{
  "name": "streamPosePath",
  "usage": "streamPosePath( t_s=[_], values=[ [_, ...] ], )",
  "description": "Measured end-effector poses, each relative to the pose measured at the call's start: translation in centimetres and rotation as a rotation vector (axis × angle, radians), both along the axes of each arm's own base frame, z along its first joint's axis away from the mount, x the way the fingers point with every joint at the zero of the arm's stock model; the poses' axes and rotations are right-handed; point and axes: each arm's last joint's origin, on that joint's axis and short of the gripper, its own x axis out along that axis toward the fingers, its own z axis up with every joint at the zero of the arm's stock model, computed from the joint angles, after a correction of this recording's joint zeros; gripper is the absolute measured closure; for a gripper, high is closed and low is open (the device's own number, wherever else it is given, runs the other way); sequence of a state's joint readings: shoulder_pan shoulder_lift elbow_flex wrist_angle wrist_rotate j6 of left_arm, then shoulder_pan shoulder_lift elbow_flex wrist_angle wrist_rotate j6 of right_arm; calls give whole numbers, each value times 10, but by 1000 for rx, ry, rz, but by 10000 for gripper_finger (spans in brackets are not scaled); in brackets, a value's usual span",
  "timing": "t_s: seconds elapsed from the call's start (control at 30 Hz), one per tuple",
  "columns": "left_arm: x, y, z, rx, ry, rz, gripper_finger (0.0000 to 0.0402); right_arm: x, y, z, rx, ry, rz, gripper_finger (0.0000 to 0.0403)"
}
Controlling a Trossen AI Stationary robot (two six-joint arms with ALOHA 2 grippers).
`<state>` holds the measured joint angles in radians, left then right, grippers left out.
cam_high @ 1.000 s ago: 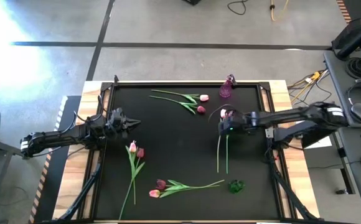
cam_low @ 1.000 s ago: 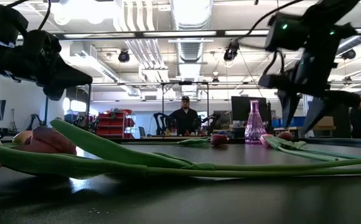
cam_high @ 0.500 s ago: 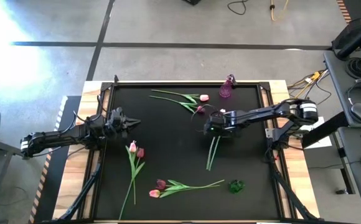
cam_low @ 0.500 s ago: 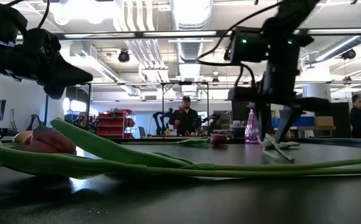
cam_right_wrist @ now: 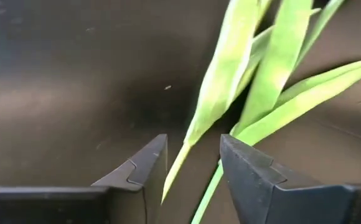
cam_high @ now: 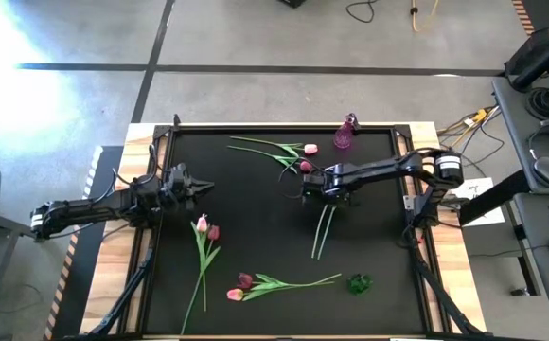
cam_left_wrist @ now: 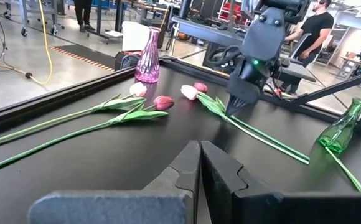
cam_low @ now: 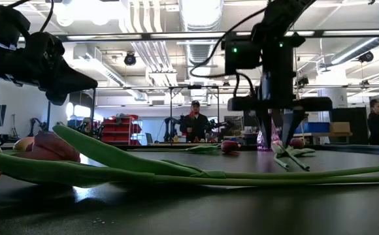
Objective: Sort flowers into vase by color
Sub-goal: Put the middle right pink tulip into the transparent pink vase
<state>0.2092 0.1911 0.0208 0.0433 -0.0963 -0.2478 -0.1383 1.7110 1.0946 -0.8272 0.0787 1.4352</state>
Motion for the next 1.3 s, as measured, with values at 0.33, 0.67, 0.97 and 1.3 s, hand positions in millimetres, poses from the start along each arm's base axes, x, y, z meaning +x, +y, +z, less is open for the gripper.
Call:
streamPosePath(
  t_s=[0.33, 0.67, 0.97, 1.3],
  values=[
    [1, 0, -2, -6, 23, 0, 402, 4, -5, -17, -51, -25, -6, 304],
    [2, 1, -4, -31, 34, 4, 402, 1, -6, -18, -89, -12, 90, 344],
    [2, 3, -4, -18, 43, 101, 402, 11, -3, 19, -175, -162, 381, 389],
    [0, 7, -3, -15, 29, 241, 402, -47, 47, 151, -571, -544, 513, 390]
  ],
)
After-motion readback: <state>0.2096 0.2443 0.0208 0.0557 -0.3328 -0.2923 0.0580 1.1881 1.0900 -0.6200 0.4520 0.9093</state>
